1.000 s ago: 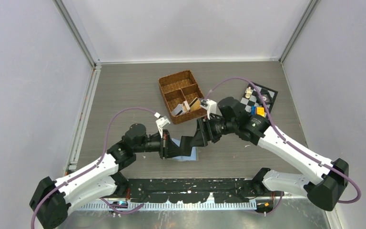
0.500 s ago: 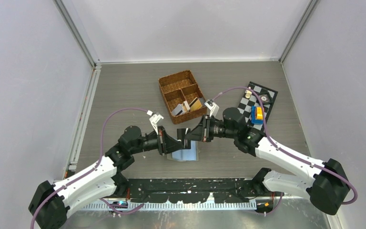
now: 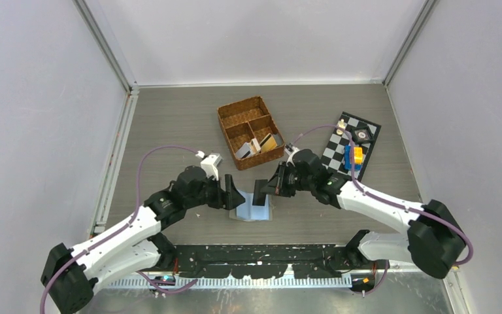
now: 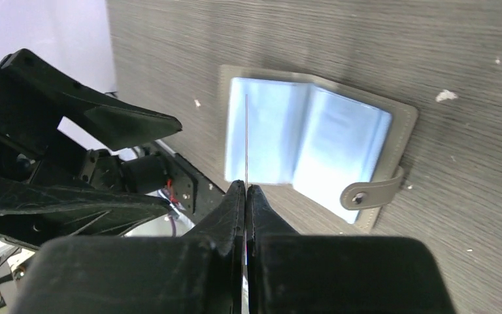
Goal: Put the credit cards into the card holder
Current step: Insert the credit card into the card holder.
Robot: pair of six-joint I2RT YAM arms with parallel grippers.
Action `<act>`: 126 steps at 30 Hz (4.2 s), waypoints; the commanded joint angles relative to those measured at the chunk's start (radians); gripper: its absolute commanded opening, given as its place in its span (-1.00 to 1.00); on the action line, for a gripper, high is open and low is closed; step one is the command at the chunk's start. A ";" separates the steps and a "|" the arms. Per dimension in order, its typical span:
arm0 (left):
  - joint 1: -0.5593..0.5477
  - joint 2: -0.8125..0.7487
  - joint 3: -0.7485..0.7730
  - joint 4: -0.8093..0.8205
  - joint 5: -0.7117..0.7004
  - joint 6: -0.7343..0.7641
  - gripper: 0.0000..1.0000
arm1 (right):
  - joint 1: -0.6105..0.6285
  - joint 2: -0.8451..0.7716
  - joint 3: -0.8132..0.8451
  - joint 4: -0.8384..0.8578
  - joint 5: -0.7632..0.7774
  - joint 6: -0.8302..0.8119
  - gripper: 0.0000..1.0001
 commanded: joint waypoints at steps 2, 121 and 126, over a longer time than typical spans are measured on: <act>-0.001 0.099 0.046 -0.149 -0.111 0.019 0.54 | 0.002 0.094 -0.021 0.094 0.009 0.036 -0.99; 0.026 0.339 -0.076 0.043 -0.133 -0.028 -0.63 | 0.058 0.447 0.031 0.020 0.061 0.051 -0.04; 0.030 0.339 -0.078 0.063 -0.108 -0.026 -0.53 | 0.077 0.405 0.075 -0.093 0.119 0.016 0.00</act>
